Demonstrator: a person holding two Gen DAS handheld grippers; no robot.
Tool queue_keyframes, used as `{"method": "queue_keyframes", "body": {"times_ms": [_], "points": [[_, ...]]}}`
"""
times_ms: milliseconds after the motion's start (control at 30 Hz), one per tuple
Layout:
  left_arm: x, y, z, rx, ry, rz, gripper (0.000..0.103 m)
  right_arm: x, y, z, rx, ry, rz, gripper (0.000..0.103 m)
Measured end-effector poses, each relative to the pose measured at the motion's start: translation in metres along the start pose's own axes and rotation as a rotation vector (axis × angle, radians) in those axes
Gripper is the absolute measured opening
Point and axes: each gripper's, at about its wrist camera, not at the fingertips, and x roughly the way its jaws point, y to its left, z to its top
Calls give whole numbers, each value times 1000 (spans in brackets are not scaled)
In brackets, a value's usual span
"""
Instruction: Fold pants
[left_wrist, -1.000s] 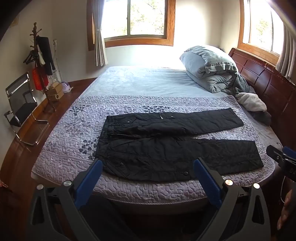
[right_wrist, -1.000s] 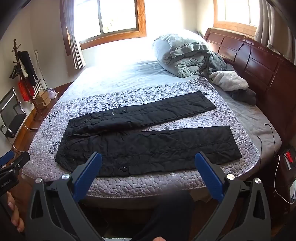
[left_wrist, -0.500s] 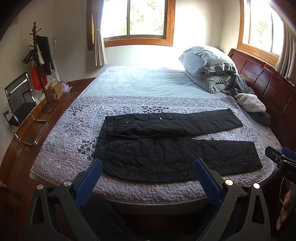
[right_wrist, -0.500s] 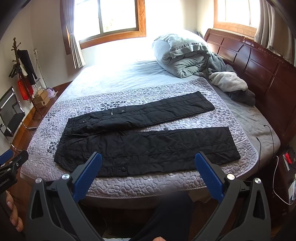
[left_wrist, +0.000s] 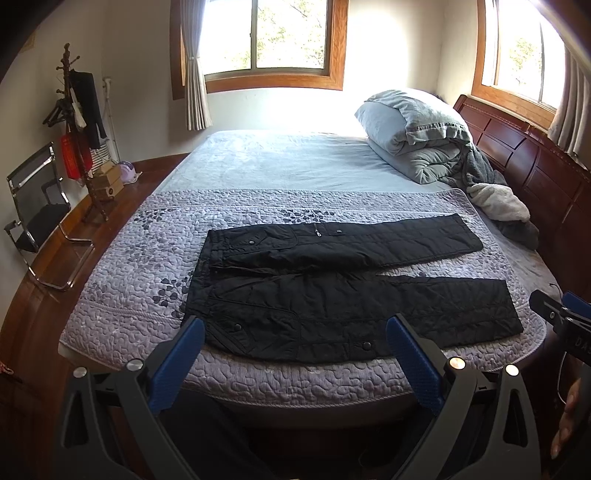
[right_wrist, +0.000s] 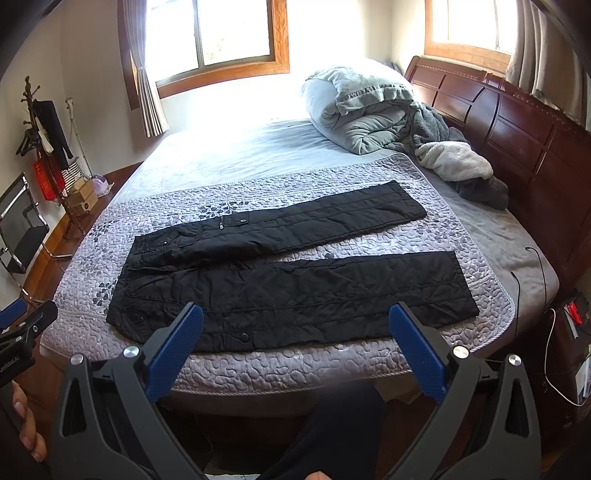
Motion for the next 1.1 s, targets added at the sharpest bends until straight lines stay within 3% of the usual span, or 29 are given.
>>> {"method": "queue_keyframes", "body": {"times_ms": [1100], "points": [[2,1,-2,0,7,-4,99,0,-3,-1,0,7,-7,101]]}}
